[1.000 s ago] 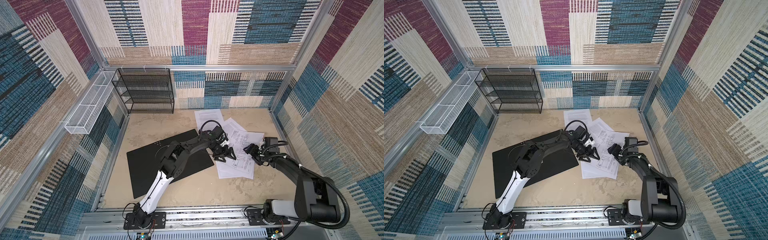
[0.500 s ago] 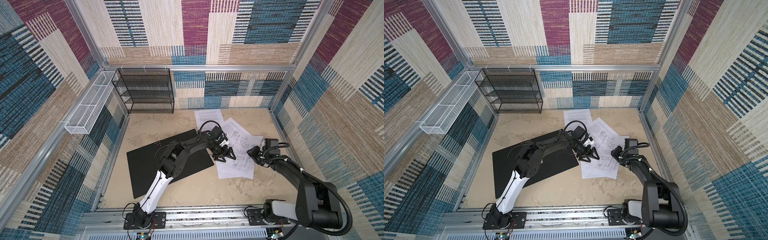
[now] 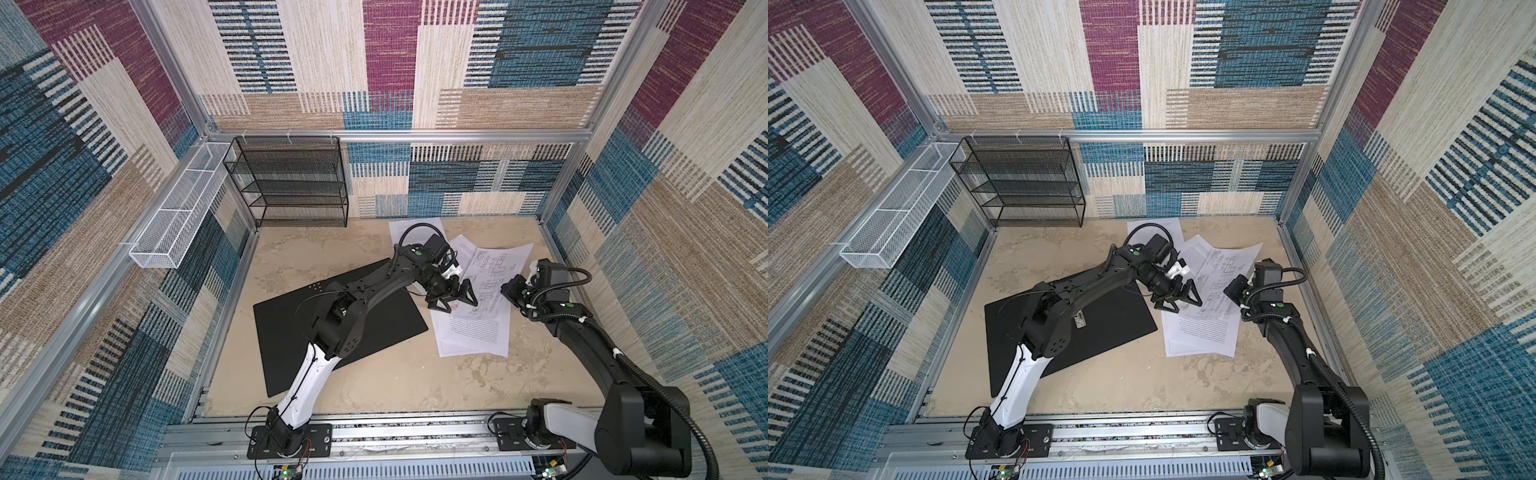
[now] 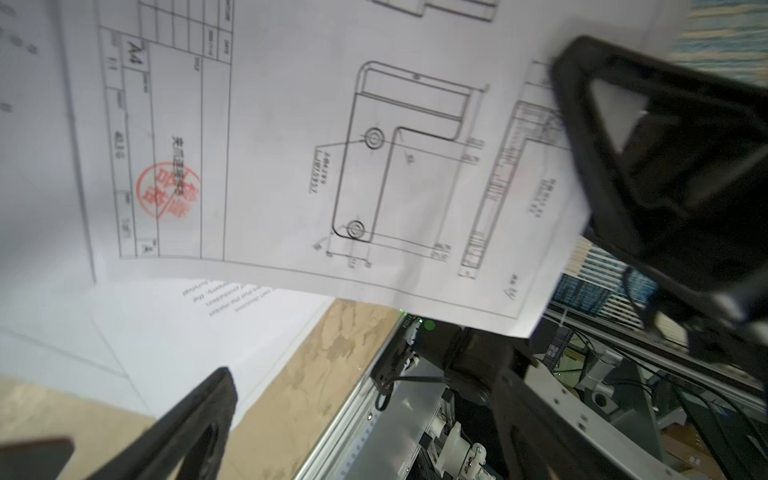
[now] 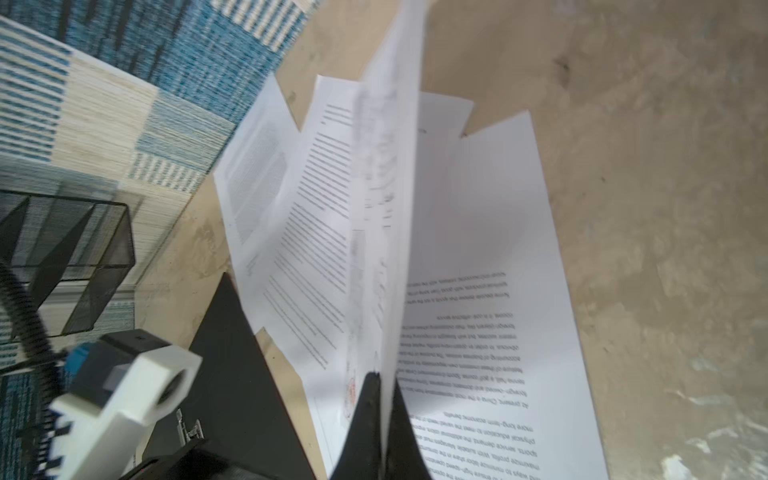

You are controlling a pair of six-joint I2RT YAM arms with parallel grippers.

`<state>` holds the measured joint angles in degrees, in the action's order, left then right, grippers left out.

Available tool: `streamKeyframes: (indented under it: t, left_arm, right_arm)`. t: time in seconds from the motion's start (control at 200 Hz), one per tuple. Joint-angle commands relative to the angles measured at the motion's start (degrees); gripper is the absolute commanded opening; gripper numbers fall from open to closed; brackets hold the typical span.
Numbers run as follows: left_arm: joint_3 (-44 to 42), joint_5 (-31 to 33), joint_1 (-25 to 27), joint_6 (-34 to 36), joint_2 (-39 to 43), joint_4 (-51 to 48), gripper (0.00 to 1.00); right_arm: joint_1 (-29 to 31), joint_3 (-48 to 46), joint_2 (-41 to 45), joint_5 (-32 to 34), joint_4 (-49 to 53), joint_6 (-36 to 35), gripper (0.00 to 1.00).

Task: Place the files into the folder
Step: 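Lift the drawing sheet with the right gripper while the left withdraws to the folder, then lay the drawing sheet onto the folder beside the clip with the right gripper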

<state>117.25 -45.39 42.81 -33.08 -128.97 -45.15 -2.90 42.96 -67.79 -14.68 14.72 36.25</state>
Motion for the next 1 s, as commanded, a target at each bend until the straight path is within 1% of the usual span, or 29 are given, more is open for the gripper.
streamKeyframes:
  t: [0.0, 0.025, 0.105, 0.215, 0.275, 0.346, 0.401, 0.446, 0.521, 0.541, 0.611, 0.676, 0.771, 0.872, 0.992]
  left_arm:
    - [-5.5, -0.7, -3.4, -1.1, 10.1, -0.4, 0.96]
    - [-7.8, 0.2, -4.6, -1.3, 12.5, -0.2, 0.96]
    - [-17.0, 4.4, -10.9, -1.7, 19.7, -0.5, 0.96]
    - [-31.0, 10.8, -21.7, -0.6, 28.0, -1.9, 0.96]
    - [-36.9, 11.4, -28.3, 0.6, 30.7, -2.8, 0.96]
    - [-42.3, 11.7, -34.5, 1.7, 32.4, -2.7, 0.96]
    - [-45.4, 11.7, -38.2, 2.2, 33.0, -1.3, 0.96]
    - [-46.3, 11.3, -40.4, 2.2, 32.7, -0.9, 0.96]
    - [-45.8, 11.7, -42.3, 1.9, 31.5, -0.7, 0.96]
    - [-45.5, 14.0, -42.7, 1.5, 31.0, -0.7, 0.96]
    - [-43.8, 17.1, -44.0, 0.7, 28.1, -1.7, 0.96]
    - [-42.3, 20.4, -45.1, -0.1, 25.4, -2.5, 0.96]
    - [-40.4, 24.4, -45.4, 0.0, 21.7, -3.0, 0.95]
    - [-38.0, 25.2, -45.4, 0.7, 17.6, -4.1, 0.95]
    - [-36.5, 27.1, -45.4, 1.8, 15.0, -5.0, 0.95]
  right_arm:
    - [0.7, 3.9, 0.8, -1.9, 1.1, -4.9, 0.0]
    - [1.0, 5.2, 0.5, -2.8, 1.6, -5.7, 0.0]
    - [3.4, 10.0, -1.1, -4.9, 3.3, -7.6, 0.0]
    - [10.8, 17.2, -4.4, -5.3, 4.8, -9.1, 0.0]
    - [15.1, 21.5, -7.4, -6.2, 5.1, -9.6, 0.0]
    - [20.0, 26.6, -10.9, -7.9, 5.4, -10.1, 0.0]
    - [23.5, 30.2, -14.0, -9.4, 5.0, -10.4, 0.0]
    - [26.2, 33.0, -16.5, -10.7, 4.8, -10.7, 0.0]
    - [29.9, 37.1, -20.4, -14.2, 3.9, -10.9, 0.0]
    - [30.7, 38.0, -21.2, -15.3, 3.6, -10.8, 0.0]
    - [32.9, 40.3, -23.4, -18.5, 2.7, -10.8, 0.0]
    - [33.3, 40.8, -24.4, -20.0, 2.1, -10.8, 0.0]
    - [33.2, 39.2, -25.0, -20.2, 1.7, -11.8, 0.0]
    - [33.1, 36.8, -27.2, -18.6, 2.4, -13.5, 0.0]
    - [32.1, 34.1, -31.3, -17.2, 1.8, -14.0, 0.0]
